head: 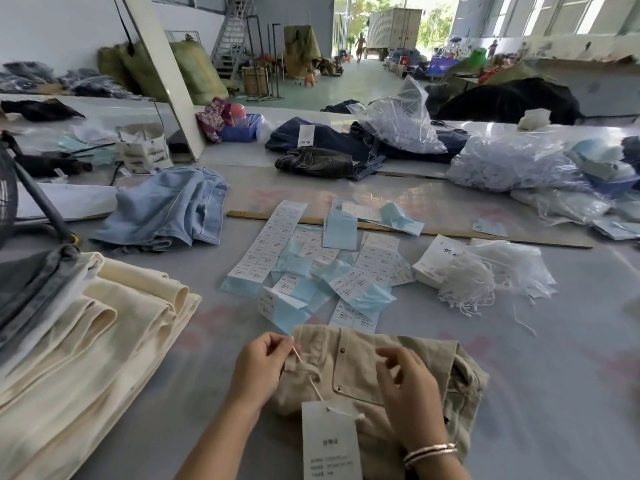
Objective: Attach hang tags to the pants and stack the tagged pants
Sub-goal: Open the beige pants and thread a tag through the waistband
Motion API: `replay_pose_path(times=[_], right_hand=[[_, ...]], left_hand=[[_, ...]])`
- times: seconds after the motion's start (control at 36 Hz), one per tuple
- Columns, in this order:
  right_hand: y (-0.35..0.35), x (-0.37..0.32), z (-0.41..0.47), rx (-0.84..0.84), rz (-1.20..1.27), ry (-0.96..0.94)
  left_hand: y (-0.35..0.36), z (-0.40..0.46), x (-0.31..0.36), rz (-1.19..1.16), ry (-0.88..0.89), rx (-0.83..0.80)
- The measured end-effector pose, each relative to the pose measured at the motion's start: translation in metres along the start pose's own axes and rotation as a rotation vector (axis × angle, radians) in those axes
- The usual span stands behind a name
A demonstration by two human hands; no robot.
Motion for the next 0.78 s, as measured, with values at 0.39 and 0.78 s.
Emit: replay_pose_path(times=[0.39,0.78], right_hand=[[0.004,0.014,-0.017,-0.625,0.022,-0.004],[-0.001,0.011,-0.004,-0.490,0.392,0.229]], left_hand=[[0.003,-0.011,0.026,0.297,0.155,-0.026],[0.009,-0.020,0.038,0.322,0.341,0.031]])
Point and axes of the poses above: each hand's wrist, its own z-axis towards the middle knuckle, its own y-axis out of the palm, x = y × z, the point moved 3 cm from there along z, towards the middle knuckle, and after that the axes turned 2 degrees about z, right-handed, at the moved point
